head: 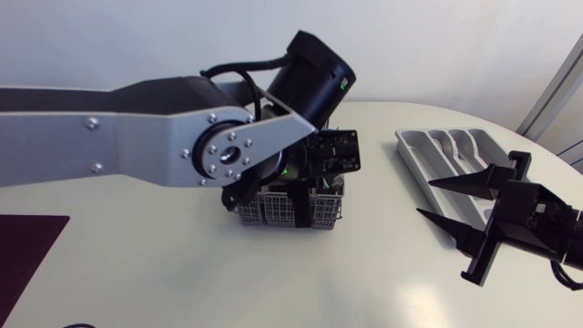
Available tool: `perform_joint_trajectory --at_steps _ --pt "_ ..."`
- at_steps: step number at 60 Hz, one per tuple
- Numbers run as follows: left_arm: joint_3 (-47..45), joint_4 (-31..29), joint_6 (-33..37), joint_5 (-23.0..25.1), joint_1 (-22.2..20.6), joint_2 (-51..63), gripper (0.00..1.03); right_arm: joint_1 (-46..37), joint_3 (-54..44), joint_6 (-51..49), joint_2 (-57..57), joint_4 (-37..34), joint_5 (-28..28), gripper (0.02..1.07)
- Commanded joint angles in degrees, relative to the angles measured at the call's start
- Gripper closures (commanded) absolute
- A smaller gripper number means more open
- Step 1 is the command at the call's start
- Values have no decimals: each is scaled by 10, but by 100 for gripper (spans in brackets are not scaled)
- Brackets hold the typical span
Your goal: Sort the cutlery from the basket into the organizer compartments.
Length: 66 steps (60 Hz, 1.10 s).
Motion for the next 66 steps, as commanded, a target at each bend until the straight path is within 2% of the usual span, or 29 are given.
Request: perform_joint_trajectory --at_steps 1,8,15,21,28,32,38,43,52,59,66 --pt "30 -15 -30 -10 -5 -21 100 43 -8 79 -13 8 29 46" --pt "43 -22 -69 -10 -1 -29 100 101 5 140 -15 16 71 46" --pt "70 -48 -123 -10 5 -31 100 167 7 184 -14 38 141 46" --pt "98 -83 -184 2 6 -19 100 217 1 240 -15 86 199 46" --pt "134 -125 -244 34 9 -4 100 256 3 261 -4 113 245 46" --pt "166 -159 -290 71 18 12 100 284 3 273 8 131 279 46" --pt "189 -188 -333 120 25 33 100 304 12 289 26 137 291 46" --pt "202 -200 -360 136 30 51 100 320 22 299 43 143 305 46" --pt "217 -219 -406 192 33 78 100 356 24 302 78 188 354 48" --pt "233 -228 -424 206 40 86 100 374 24 302 97 214 375 54" --pt "252 -239 -443 230 55 94 100 382 20 301 108 228 384 54"
